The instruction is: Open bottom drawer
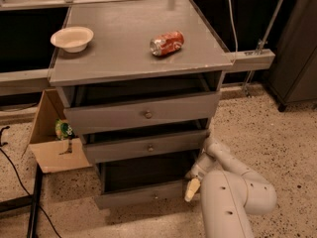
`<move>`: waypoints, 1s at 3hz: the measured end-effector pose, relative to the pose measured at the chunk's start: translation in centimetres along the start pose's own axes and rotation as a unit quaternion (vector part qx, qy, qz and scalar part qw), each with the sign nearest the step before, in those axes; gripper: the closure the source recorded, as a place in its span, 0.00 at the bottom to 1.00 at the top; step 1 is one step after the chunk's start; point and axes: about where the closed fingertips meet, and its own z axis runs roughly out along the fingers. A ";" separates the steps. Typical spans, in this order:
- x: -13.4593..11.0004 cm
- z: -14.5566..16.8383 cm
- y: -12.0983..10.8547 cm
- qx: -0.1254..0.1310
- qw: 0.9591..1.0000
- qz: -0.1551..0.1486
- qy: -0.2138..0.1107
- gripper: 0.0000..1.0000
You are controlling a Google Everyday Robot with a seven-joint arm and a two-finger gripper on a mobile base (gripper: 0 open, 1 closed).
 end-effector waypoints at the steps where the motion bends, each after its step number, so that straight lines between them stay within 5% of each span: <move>1: 0.8 -0.3 1.2 -0.018 1.000 0.011 0.003 0.00; 3: 2.6 -0.2 3.1 -0.043 0.998 0.033 0.009 0.00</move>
Offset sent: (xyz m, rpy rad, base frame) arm -0.0366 -0.0273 0.0217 -0.0211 0.1304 0.0050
